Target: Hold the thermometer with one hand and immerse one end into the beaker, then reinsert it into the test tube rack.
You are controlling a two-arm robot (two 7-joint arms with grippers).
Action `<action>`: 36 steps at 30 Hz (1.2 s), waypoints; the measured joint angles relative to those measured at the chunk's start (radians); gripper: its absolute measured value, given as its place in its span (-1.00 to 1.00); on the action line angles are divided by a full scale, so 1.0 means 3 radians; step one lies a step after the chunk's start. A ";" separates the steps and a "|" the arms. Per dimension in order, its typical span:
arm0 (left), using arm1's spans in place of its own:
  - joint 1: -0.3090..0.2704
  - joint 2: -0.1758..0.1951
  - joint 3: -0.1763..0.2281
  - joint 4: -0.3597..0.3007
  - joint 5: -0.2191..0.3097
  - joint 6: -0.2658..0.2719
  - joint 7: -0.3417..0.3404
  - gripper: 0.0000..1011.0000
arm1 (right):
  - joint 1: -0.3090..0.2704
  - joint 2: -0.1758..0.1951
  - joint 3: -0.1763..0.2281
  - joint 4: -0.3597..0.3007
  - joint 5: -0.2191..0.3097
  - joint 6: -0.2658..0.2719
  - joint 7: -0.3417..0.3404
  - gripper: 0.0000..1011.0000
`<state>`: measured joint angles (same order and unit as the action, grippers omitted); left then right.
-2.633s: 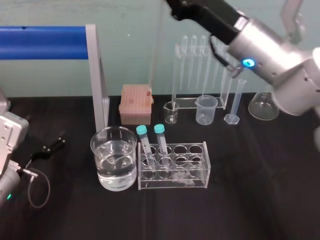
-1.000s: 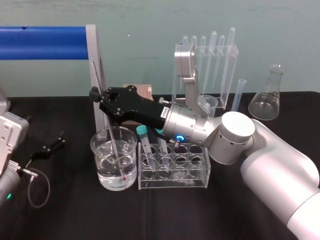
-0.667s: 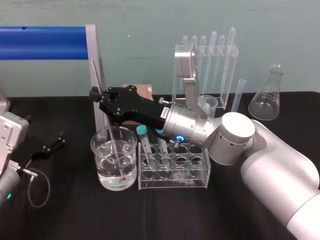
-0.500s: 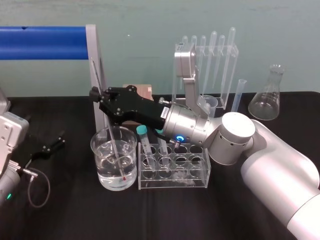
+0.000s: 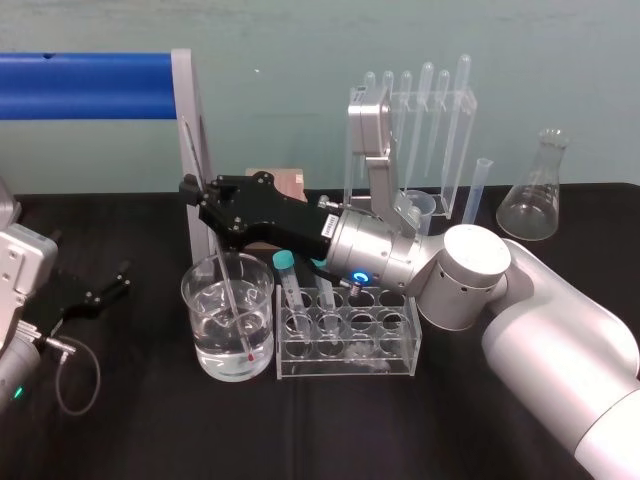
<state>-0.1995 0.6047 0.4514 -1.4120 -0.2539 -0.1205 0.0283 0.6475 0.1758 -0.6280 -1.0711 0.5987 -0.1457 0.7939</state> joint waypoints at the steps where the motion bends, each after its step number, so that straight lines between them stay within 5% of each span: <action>1: 0.0000 0.0000 0.0000 0.0000 0.0000 0.0000 0.0000 0.99 | 0.0000 -0.0001 0.0000 0.0000 -0.0001 0.0001 -0.0001 -0.88; 36: 0.0000 0.0000 0.0000 0.0000 0.0000 0.0000 0.0000 0.99 | -0.0024 0.0009 -0.0013 -0.0034 -0.0043 0.0018 -0.0012 -0.88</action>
<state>-0.1995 0.6047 0.4514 -1.4120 -0.2538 -0.1206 0.0283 0.6402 0.1785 -0.6320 -1.0814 0.5857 -0.1404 0.7903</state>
